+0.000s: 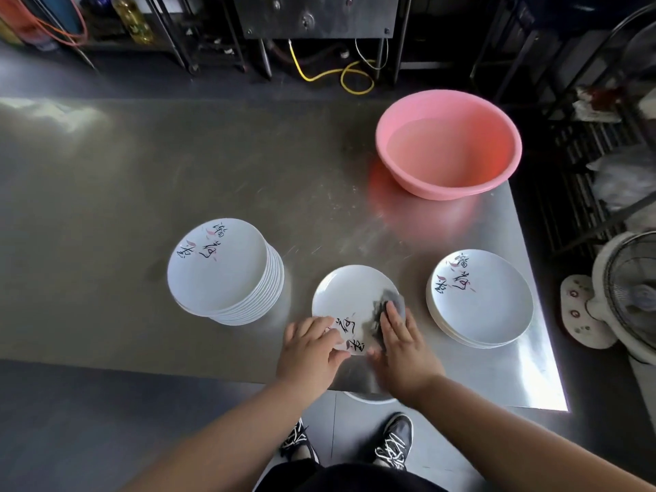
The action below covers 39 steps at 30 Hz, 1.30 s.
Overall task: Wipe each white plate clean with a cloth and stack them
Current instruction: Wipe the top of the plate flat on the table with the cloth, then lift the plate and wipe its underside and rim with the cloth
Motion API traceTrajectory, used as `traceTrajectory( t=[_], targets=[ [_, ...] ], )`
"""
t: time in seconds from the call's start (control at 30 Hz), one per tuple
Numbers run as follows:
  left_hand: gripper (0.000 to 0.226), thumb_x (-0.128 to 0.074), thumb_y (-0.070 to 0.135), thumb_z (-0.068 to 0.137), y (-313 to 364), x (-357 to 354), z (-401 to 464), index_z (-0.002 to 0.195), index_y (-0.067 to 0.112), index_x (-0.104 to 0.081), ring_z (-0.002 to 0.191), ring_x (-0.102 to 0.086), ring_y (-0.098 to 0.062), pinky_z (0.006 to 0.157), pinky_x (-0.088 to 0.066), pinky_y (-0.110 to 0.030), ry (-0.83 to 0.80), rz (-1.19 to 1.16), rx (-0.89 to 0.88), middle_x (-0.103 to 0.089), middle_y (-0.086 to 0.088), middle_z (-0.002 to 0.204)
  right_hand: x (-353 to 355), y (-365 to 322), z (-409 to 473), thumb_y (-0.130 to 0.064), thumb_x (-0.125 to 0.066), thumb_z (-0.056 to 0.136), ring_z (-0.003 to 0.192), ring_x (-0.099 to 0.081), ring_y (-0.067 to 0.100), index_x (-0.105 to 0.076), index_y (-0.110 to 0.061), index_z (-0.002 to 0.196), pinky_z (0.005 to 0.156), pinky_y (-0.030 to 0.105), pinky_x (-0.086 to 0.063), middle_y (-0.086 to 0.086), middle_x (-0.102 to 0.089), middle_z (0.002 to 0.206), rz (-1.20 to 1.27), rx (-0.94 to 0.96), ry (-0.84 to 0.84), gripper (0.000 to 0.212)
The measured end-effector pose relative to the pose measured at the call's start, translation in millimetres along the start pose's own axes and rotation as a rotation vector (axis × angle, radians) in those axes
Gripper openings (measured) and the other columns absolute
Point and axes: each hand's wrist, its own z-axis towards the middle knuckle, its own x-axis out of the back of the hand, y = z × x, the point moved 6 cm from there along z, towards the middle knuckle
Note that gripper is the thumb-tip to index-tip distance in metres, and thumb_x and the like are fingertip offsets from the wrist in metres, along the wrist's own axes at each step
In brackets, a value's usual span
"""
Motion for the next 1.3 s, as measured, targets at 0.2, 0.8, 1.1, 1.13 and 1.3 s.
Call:
traceTrajectory(
  t=[0.2, 0.8, 1.1, 1.13, 1.3],
  targets=[
    [0.06, -0.064, 0.075, 0.075, -5.2, 7.8, 5.9, 0.119, 0.034, -0.068, 0.131, -0.051, -0.016, 0.105, -0.035, -0.044, -0.094, 0.061, -0.078, -0.057, 0.015, 0.137, -6.7, 5.3, -26.4, -0.081, -0.018, 0.092, 0.156, 0.027, 0.013, -0.003, -0.024, 0.168, 0.126, 0.032, -0.001, -0.022, 0.029, 0.165, 0.044, 0.012, -0.085, 0.096],
    [0.021, -0.073, 0.051, 0.081, -3.3, 0.7, 5.3, 0.097, 0.037, -0.076, 0.103, -0.063, -0.014, 0.093, -0.033, -0.038, -0.057, 0.021, -0.044, -0.062, 0.012, 0.101, 10.5, 0.9, 5.9, -0.062, -0.031, 0.106, 0.161, 0.01, 0.03, -0.012, -0.015, 0.168, 0.13, 0.038, 0.0, -0.007, 0.015, 0.174, 0.003, -0.03, 0.085, 0.08],
    [0.027, -0.085, 0.039, 0.075, 1.1, 0.4, 8.3, 0.101, 0.036, -0.077, 0.102, -0.061, -0.014, 0.091, -0.035, -0.038, -0.081, -0.04, -0.015, -0.061, 0.012, 0.1, -7.8, -36.9, -39.3, -0.005, -0.079, 0.081, 0.097, -0.068, 0.033, -0.07, -0.012, 0.114, 0.083, 0.042, -0.06, 0.009, -0.06, 0.126, 0.118, 0.257, 0.215, 0.035],
    [0.028, -0.085, 0.036, 0.075, 1.6, 1.0, 8.2, 0.102, 0.036, -0.077, 0.105, -0.06, -0.015, 0.092, -0.035, -0.038, -0.089, -0.039, -0.029, -0.062, 0.011, 0.103, 3.0, -37.6, -39.3, -0.007, -0.072, 0.09, 0.091, -0.068, 0.03, -0.068, -0.014, 0.107, 0.081, 0.042, -0.059, 0.006, -0.063, 0.116, 0.225, 0.228, 0.242, 0.019],
    [0.034, -0.082, 0.039, 0.078, -1.6, 15.1, 8.7, 0.11, 0.031, -0.075, 0.12, -0.061, -0.02, 0.096, -0.039, -0.038, -0.095, 0.034, -0.087, -0.065, 0.01, 0.12, 54.6, -19.9, -31.1, -0.06, -0.035, 0.097, 0.068, -0.065, 0.024, -0.053, -0.024, 0.083, 0.066, 0.04, -0.055, -0.001, -0.069, 0.076, 0.269, -0.096, 0.118, 0.043]
  ],
)
